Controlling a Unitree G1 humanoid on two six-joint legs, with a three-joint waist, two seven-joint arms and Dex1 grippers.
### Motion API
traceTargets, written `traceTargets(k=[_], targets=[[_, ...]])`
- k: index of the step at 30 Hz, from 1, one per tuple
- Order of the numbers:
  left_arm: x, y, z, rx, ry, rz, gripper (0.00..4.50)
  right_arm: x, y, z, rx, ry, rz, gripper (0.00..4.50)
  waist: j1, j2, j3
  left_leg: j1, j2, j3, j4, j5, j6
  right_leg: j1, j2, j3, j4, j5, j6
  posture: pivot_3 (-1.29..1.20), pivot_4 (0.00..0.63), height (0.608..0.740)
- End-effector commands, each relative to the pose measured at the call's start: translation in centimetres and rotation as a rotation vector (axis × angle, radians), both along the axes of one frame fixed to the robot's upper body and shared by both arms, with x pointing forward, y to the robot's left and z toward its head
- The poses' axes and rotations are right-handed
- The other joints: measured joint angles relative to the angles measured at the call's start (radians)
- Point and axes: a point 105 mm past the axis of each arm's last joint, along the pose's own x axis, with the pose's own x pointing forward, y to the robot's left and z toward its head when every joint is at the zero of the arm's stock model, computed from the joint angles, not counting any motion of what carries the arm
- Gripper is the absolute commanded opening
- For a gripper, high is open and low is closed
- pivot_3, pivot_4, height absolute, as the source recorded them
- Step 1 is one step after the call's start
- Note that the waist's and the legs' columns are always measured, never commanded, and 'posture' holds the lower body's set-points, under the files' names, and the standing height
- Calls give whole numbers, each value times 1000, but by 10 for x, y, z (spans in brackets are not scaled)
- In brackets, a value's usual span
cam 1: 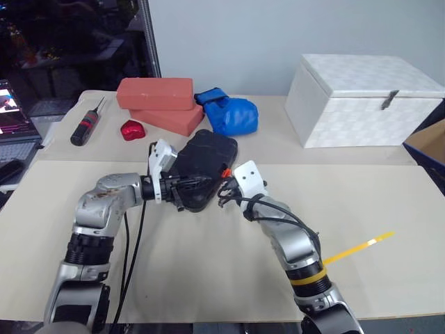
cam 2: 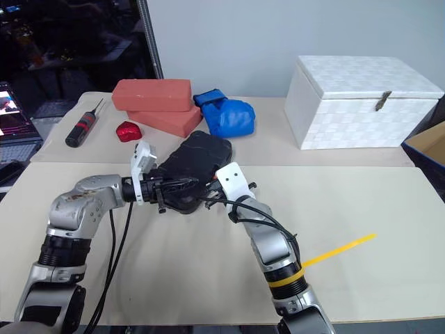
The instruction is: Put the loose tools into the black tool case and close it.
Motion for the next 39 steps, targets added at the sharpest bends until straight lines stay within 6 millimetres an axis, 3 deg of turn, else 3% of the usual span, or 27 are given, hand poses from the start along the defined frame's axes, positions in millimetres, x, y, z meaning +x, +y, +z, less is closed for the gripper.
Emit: traceTargets(k=[1, 3, 8, 18, 24, 30, 39], targets=[[20, 7, -1, 159, -79, 111, 40, 5, -10, 21, 34, -55, -39, 0, 3, 0, 0, 0, 0, 0, 0, 0, 0, 0, 0, 0, 0, 0, 0, 0, 150, 736], [29, 10, -12, 271, -104, 148, 40, 8, -12, 23, 33, -58, -52, 0, 6, 0, 0, 0, 0, 0, 0, 0, 0, 0, 0, 0, 0, 0, 0, 0, 150, 736], [31, 9, -41, 373, -20, 127, 40, 10, -17, 30, 35, -68, -78, 0, 10, 0, 0, 1, 0, 0, 0, 1, -1, 1, 0, 0, 1, 1, 0, 0, 150, 736], [31, 6, -48, 382, -7, 106, 40, 18, -30, 7, -30, 11, -160, 0, 14, 0, 0, 3, 0, 0, 2, 1, -1, 3, 0, 0, 2, 1, 0, 0, 150, 736], [31, 6, -51, 385, -5, 102, 40, 25, -19, 4, -22, 31, -115, 0, 13, 0, 0, 8, 0, 0, 2, 1, -1, 7, 0, 0, 2, 1, 0, 0, 150, 736], [29, 6, -55, 389, 2, 103, 40, 33, -4, 14, -15, 0, -92, 0, 9, 0, 0, 10, 0, 0, 2, 1, -1, 10, 0, -1, 1, 1, 0, 0, 150, 736], [25, 5, -68, 406, 29, 106, 40, 25, 22, 20, -9, -7, -55, 0, -3, 0, 0, 13, 0, 0, 2, 1, -1, 12, 0, 0, 1, 1, 0, 0, 150, 736]])
